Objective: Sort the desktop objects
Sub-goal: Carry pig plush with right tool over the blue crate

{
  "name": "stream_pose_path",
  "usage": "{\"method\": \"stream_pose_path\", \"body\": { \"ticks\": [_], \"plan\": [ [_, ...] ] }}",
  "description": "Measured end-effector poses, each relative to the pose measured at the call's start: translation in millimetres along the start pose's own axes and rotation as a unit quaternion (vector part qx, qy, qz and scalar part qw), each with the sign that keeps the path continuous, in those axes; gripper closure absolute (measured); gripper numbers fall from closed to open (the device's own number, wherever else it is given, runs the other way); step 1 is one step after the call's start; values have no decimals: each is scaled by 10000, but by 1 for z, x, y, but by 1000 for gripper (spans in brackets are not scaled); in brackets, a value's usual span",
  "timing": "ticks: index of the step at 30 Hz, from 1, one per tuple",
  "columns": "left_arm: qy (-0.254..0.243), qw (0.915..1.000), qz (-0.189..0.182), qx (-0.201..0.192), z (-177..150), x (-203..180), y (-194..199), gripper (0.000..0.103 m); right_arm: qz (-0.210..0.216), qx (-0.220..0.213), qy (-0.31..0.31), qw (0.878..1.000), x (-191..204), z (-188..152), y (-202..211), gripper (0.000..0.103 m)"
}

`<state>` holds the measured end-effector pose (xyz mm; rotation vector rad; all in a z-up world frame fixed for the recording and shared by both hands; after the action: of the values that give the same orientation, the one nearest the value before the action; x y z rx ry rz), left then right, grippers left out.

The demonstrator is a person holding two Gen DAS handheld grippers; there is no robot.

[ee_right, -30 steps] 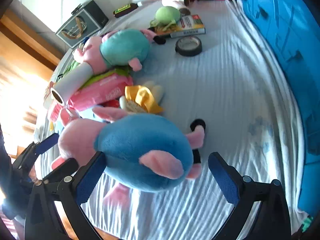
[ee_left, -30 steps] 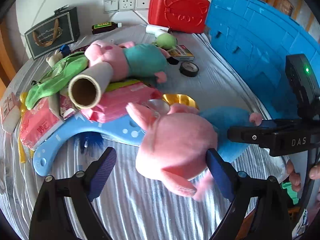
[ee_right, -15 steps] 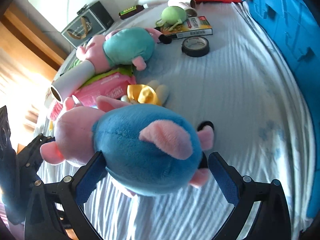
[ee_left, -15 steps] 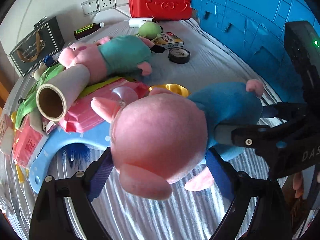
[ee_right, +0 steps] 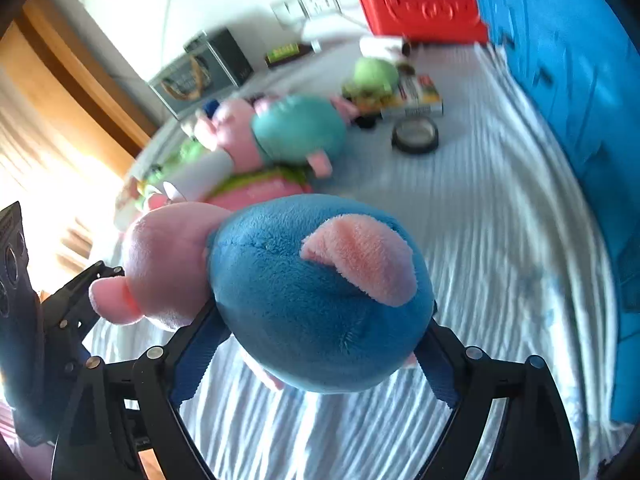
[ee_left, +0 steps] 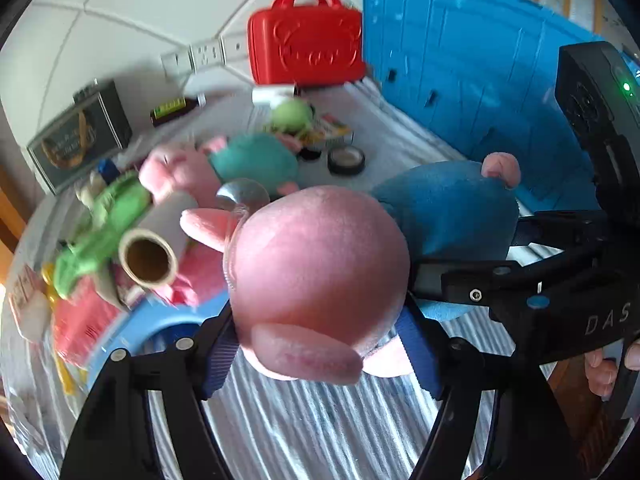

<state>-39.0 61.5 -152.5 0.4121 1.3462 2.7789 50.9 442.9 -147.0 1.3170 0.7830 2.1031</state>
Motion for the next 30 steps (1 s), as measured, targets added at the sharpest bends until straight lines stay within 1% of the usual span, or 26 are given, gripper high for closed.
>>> {"method": "stream_pose_path", "body": {
  "ticks": [4, 8, 13, 18, 21, 24, 27, 30],
  "plan": [
    [-104, 9987, 80, -495, 19, 5, 34, 30, 72, -463, 149, 9988, 21, 8, 41, 14],
    [-255, 9947, 128, -987, 38, 8, 67, 30, 82, -912, 228, 9955, 38, 15, 82, 14],
    [-494, 9851, 114, -1644, 68, 2, 104, 30, -29, -1557, 256, 9875, 51, 21, 138, 14],
    [-666, 9744, 101, -2147, 101, -16, 133, 30, -202, -2164, 383, 9753, 53, 26, 197, 14],
    [-856, 9662, 184, -2424, 127, -38, 152, 30, -174, -2454, 403, 9684, 44, 28, 228, 14],
    [-978, 9603, 223, -2603, 156, -68, 165, 30, -157, -2758, 406, 9602, 25, 31, 264, 14],
    [-1049, 9552, 192, -2761, 188, -106, 170, 30, -194, -2972, 454, 9535, -6, 38, 302, 14],
    [-1051, 9524, 119, -2861, 219, -152, 170, 30, -242, -3036, 514, 9511, -54, 47, 342, 14]
  ]
}}
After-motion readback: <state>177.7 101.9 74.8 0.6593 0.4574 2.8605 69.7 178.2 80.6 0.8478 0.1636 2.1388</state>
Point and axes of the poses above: each gripper's, at about its wrist camera, not at the fingertips, and y roughly against the way its jaws point, x to its left, z to its top, the point moved 1 cm from there along -y, roughly the way its jaws point, and after that the axes turned 15 degrees about -y, right-handed, at the moved point
